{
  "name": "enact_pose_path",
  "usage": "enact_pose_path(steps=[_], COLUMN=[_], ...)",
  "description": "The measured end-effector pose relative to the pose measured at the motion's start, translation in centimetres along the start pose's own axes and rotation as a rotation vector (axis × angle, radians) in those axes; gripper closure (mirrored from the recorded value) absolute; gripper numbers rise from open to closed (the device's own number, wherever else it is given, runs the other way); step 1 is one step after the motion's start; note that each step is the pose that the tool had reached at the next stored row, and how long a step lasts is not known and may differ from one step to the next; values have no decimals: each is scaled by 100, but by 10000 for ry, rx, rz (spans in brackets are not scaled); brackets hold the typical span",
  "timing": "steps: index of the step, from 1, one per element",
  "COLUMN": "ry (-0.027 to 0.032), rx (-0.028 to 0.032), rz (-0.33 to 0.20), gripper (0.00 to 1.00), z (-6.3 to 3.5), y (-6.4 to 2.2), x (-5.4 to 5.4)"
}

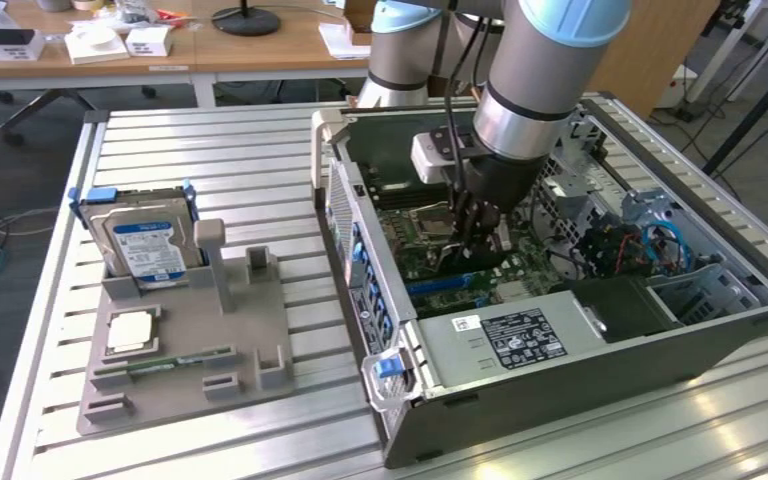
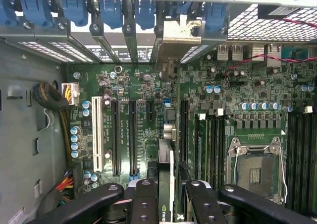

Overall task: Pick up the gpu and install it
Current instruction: 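Insert the gpu into the slot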

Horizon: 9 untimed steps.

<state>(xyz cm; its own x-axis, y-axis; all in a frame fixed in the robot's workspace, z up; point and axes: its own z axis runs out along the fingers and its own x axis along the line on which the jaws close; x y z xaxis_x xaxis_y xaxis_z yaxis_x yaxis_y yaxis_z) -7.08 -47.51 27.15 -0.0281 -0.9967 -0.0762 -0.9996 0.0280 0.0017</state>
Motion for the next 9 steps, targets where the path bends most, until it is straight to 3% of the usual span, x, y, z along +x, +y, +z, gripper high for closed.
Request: enact_pose_path(steps=[9], ry=[2], rx=[7], rz=[106], gripper=[74], z=[9], y=[4], x=[1])
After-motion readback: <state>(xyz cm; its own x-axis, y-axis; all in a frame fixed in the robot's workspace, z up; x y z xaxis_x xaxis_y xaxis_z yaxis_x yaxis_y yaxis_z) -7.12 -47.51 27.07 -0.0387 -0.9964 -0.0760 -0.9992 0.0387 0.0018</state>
